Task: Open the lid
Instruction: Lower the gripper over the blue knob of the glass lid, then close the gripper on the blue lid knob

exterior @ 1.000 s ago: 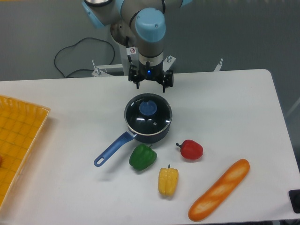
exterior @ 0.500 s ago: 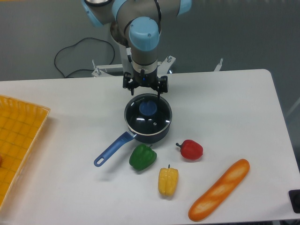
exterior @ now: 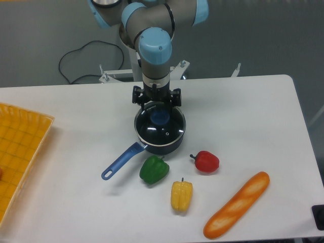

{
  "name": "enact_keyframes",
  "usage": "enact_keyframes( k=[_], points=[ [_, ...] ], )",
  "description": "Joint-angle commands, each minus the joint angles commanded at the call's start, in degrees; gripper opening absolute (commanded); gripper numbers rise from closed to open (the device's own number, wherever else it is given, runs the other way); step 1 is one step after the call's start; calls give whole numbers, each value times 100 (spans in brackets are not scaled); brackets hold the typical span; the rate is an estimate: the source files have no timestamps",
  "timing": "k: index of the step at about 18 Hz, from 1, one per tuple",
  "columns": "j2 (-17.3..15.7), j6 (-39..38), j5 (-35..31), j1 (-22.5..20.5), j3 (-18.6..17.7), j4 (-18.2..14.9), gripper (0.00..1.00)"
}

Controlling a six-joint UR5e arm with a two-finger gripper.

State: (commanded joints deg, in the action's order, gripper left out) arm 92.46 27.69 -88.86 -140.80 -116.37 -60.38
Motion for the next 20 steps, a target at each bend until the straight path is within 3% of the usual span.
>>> enact_keyframes(
  k=[20],
  points=[
    [360,0,-9,9,184,149,100]
  ],
)
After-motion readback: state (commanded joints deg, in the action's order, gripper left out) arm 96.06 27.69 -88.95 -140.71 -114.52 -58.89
